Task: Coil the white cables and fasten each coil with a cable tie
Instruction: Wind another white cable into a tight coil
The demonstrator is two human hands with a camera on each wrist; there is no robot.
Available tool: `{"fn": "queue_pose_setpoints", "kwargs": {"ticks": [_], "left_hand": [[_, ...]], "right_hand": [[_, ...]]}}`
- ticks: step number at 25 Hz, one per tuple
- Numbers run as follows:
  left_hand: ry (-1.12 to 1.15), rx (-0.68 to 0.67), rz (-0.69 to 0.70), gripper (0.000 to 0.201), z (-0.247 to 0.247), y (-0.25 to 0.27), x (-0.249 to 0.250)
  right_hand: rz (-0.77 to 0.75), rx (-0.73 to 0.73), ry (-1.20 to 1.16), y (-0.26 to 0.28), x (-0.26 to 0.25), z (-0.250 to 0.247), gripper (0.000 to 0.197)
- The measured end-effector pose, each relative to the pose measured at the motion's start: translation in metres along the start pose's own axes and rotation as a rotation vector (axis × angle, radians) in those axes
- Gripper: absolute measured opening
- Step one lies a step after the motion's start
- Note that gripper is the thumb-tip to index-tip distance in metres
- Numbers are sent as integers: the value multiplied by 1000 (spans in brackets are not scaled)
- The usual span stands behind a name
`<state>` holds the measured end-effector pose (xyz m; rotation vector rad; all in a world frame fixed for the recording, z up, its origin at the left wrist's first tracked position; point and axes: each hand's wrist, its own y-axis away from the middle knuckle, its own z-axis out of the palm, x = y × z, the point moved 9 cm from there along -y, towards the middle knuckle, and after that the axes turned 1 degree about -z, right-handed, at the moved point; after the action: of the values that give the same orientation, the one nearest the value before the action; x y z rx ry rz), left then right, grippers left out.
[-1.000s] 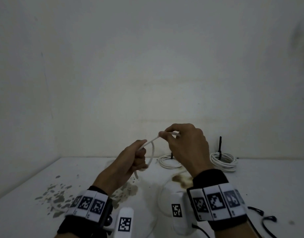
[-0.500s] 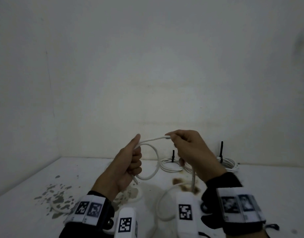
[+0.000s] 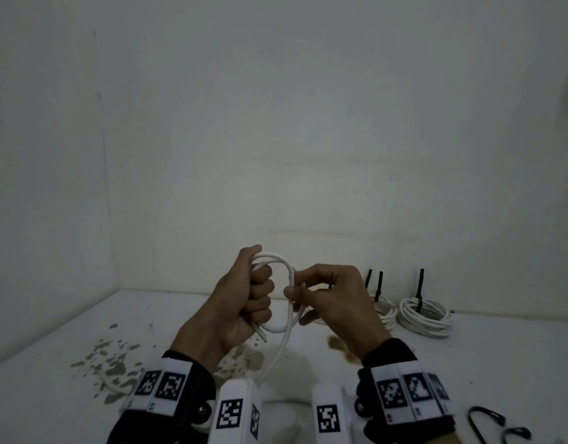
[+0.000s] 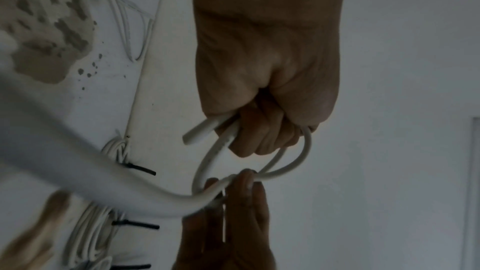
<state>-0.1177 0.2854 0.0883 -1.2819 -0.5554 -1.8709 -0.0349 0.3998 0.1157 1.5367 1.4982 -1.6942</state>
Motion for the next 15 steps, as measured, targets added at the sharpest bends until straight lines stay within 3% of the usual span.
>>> {"fn": "queue_pose_setpoints", "kwargs": {"ticks": [5,7,9,11,13,15], "left_hand": [[-9,-75,-40,51,15,2,-6],[-43,-83,-26,52,19,4,-5],[-121,-91,11,52,21,5,0],[-178,-80,33,52,16,4,3],[-207,-51,28,52,6,3,4],[-255,-27,35,51,-3,1,5]], "right_hand": [[-139,313,242,2,-12,-23,44],[-210,432,488,6,-20,-28,32],[-187,505,543,9,-16,-28,17],[8,365,211,0,6,-24,7],[265,86,-176,-2,26,-3,12],[374,-57,-246,0,28,3,17]]}}
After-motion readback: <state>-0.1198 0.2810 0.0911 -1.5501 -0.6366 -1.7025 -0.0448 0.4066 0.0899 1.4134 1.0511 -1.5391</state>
